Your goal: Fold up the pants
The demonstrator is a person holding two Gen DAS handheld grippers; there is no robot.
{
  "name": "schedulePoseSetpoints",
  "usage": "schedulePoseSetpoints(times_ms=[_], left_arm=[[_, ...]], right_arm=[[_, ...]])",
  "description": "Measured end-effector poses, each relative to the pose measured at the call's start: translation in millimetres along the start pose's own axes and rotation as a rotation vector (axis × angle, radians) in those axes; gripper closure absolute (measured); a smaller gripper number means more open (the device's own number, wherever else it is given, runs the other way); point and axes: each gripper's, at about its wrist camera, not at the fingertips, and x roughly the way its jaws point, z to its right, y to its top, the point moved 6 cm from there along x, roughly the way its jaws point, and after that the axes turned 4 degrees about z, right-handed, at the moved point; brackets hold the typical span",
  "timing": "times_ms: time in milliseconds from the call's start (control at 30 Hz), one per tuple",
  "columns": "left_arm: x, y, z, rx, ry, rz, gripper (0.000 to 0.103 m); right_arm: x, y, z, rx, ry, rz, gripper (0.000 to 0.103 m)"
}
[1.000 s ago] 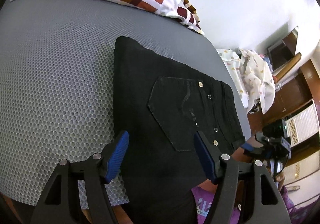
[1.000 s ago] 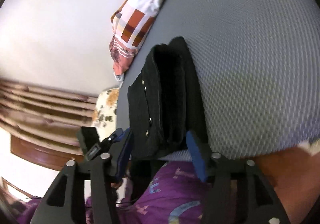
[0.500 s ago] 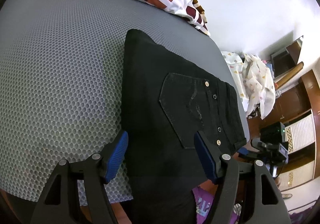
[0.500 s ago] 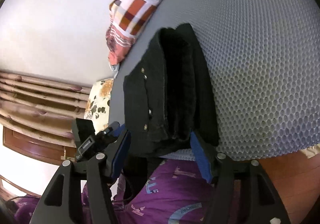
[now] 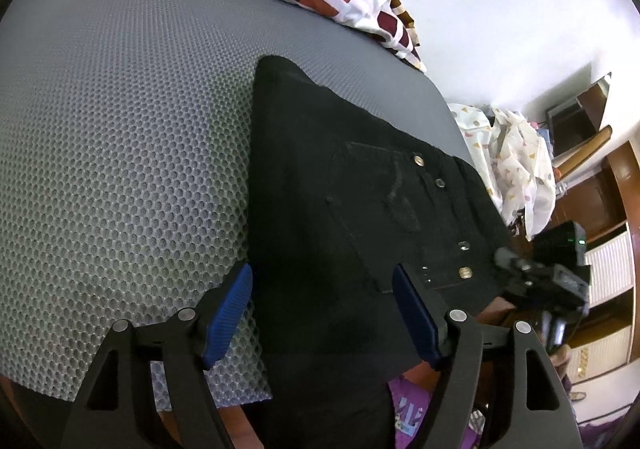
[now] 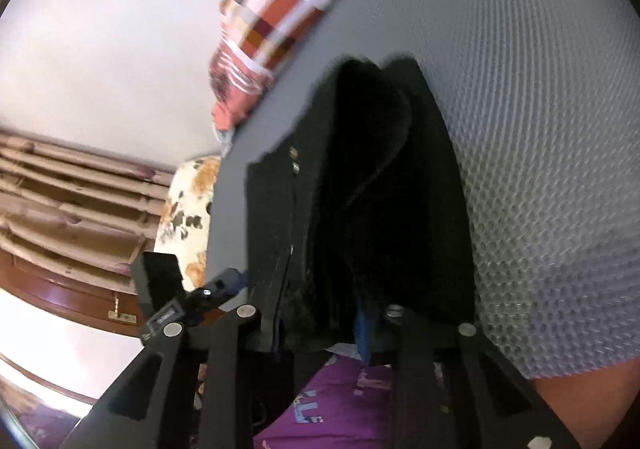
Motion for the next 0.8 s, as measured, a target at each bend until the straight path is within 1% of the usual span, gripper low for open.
schedulePoseSetpoints(times_ms=[67, 100, 200, 267, 367, 467, 533, 600, 633, 667, 700, 733, 800], left_arm=[[0.2, -0.5, -1.3, 0.012, 0.001, 0.0, 0.029], [3.0, -1.0, -1.3, 0.016, 0.004, -0.006, 0.029], [13.4, -4.4, -1.3, 0.018, 0.007, -0.032, 0.029], [17.6, -6.7, -1.6, 0.017, 0.012, -0.044, 0.029], [16.4, -5.7, 2.4, 0.036, 0.018, -0.035, 0.029], [11.1, 0.8, 10.3, 0.08, 0.025, 0.002, 0.029], [12.9, 2.0, 11.2, 0.11, 0.042, 0.001, 0.028], [16.9, 0.7, 7.5, 0.114, 0.051, -0.01, 0.028], [19.5, -0.2, 5.0, 0.109, 0.054, -0.016, 0.028], [22.4, -0.6, 3.3, 0.105, 0.059, -0.021, 0.028], [23.9, -1.1, 1.4, 0.101, 0.062, -0.024, 0.028], [25.0, -1.7, -0.5, 0.095, 0.063, -0.027, 0.028], [22.9, -2.5, -3.4, 0.091, 0.064, -0.026, 0.028]], right_arm=[[-16.2, 4.5, -0.6, -0.013, 0.005, 0.044, 0.079], [-21.4, 6.5, 7.1, -0.002, -0.005, 0.058, 0.078], [-9.7, -1.9, 38.9, 0.1, 0.03, 0.0, 0.078], [-2.9, -8.8, 47.2, 0.127, 0.045, -0.016, 0.078], [-5.1, -7.7, 49.2, 0.163, 0.079, -0.002, 0.078], [-9.1, -5.0, 35.0, 0.17, 0.128, 0.013, 0.078], [-8.5, -5.2, 30.0, 0.132, 0.105, 0.011, 0.078], [-0.6, -11.6, 47.2, 0.159, 0.066, -0.012, 0.08], [1.2, -14.4, 56.0, 0.184, 0.073, -0.016, 0.081], [0.3, -14.8, 59.5, 0.203, 0.101, -0.014, 0.081], [-1.0, -14.7, 59.1, 0.203, 0.099, -0.017, 0.079], [-1.1, -14.4, 55.9, 0.193, 0.092, -0.017, 0.075], [-2.9, -13.4, 52.0, 0.183, 0.094, -0.025, 0.071]])
